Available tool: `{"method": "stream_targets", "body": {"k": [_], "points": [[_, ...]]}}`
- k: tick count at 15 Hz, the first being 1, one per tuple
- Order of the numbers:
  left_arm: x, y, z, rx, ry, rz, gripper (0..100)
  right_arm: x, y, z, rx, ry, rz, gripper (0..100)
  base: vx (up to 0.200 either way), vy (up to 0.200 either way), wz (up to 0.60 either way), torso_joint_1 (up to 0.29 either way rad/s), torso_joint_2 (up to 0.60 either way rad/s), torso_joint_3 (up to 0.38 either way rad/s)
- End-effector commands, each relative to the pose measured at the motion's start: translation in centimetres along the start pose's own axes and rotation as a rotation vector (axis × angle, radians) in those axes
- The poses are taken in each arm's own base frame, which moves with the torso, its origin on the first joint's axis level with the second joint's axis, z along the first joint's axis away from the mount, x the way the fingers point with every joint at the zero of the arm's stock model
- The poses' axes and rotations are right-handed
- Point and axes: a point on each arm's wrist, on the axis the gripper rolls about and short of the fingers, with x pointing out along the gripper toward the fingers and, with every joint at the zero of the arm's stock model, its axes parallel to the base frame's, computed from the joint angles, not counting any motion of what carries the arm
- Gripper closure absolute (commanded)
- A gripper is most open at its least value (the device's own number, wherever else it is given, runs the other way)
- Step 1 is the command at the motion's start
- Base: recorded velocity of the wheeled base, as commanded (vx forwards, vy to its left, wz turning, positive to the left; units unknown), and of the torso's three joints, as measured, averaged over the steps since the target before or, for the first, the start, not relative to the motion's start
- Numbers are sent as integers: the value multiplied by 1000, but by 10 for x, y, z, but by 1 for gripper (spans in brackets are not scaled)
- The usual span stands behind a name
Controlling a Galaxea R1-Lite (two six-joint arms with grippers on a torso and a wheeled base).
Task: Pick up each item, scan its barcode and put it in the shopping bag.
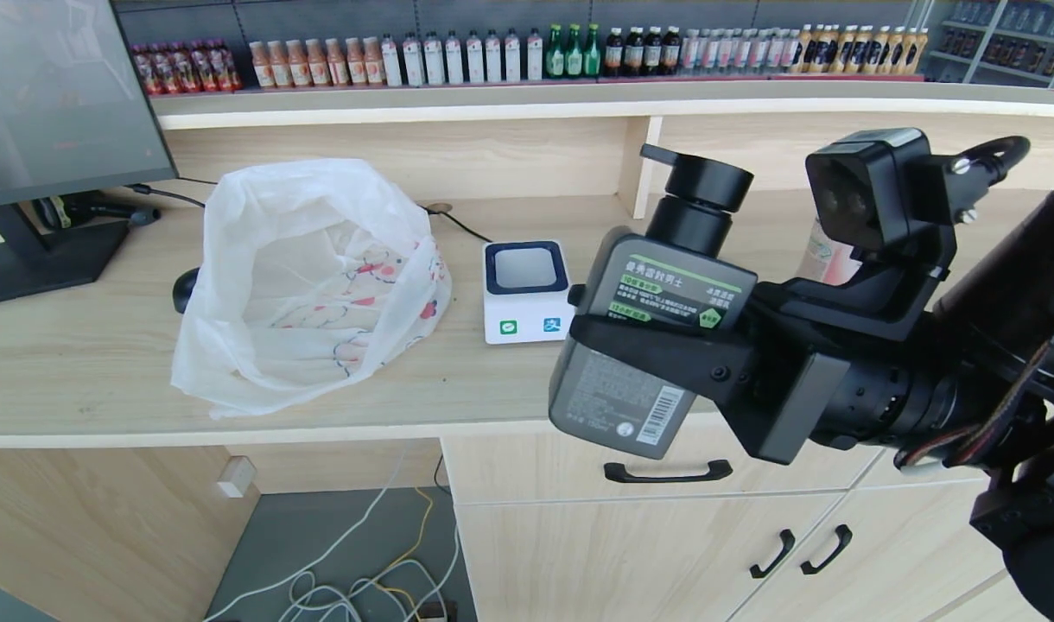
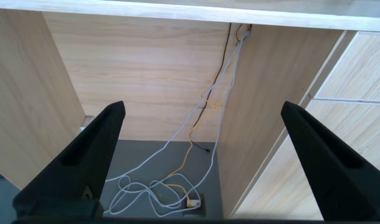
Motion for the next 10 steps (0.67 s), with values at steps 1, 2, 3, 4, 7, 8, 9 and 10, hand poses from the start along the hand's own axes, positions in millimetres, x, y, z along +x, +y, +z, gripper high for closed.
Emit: {"method": "stream_targets", "body": {"k": [1, 2, 3, 4, 7, 8, 9, 10], "points": [[0, 0, 0, 0, -1, 0, 0, -7, 3, -4, -18, -6, -40, 100, 0, 0, 0, 0, 0, 0], [0, 0, 0, 0, -1, 0, 0, -10, 4, -7, -24, -15, -56, 100, 0, 0, 0, 0, 0, 0], [0, 0, 0, 0, -1, 0, 0, -13, 5, -10, -32, -28, -80, 100, 0, 0, 0, 0, 0, 0], [0, 0, 0, 0, -1, -1, 0, -16, 5, -13, -38, -47, -125, 100, 0, 0, 0, 0, 0, 0], [0, 0, 0, 0, -1, 0, 0, -23, 6, -21, -72, -79, -261, 100, 0, 0, 0, 0, 0, 0], [0, 0, 0, 0, -1, 0, 0, -29, 6, -25, -90, -119, -371, 100, 0, 0, 0, 0, 0, 0], [0, 0, 0, 0, -1, 0, 0, -33, 6, -28, -115, -133, -445, 100, 0, 0, 0, 0, 0, 0], [0, 0, 0, 0, -1, -1, 0, -36, 6, -31, -151, -126, -507, 100, 0, 0, 0, 0, 0, 0]]}}
